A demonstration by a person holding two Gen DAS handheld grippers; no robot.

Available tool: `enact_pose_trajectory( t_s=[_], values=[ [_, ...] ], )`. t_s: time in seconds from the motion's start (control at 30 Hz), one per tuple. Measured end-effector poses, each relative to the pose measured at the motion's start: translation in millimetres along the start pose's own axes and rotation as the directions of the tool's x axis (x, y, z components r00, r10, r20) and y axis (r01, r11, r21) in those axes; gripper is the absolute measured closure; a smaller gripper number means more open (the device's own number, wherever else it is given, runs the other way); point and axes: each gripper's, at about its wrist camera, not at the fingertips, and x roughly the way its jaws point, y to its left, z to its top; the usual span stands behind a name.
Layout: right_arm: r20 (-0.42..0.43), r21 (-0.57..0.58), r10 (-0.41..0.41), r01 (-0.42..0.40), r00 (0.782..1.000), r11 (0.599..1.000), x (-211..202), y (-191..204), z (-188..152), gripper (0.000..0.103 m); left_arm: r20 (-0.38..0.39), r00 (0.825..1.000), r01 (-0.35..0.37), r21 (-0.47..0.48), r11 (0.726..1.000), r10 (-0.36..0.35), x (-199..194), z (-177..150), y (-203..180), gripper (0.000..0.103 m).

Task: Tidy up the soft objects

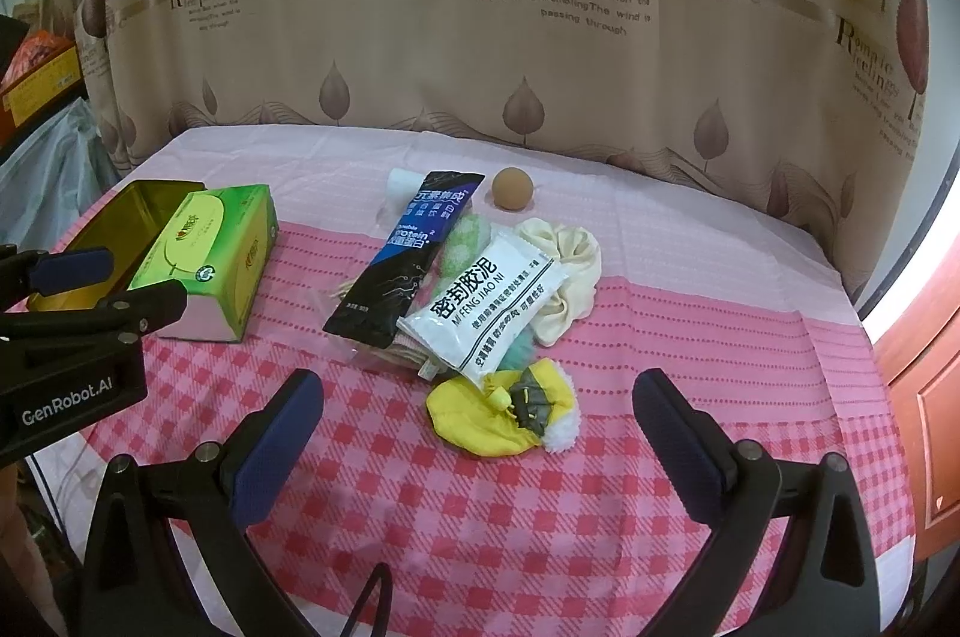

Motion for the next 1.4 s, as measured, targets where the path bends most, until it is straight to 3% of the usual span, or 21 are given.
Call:
enact_pose_trajectory(
  t_s=[1.4],
  values=[
    [-0.005, 0.003, 0.004, -0.004, 1.000, 1.000, 1.5, 3.2, -1.8, 0.001, -0.010, 1.000, -0.004, 0.001, 1.000, 0.004, 3.3, -2.1, 0.3, 0.043]
  ],
)
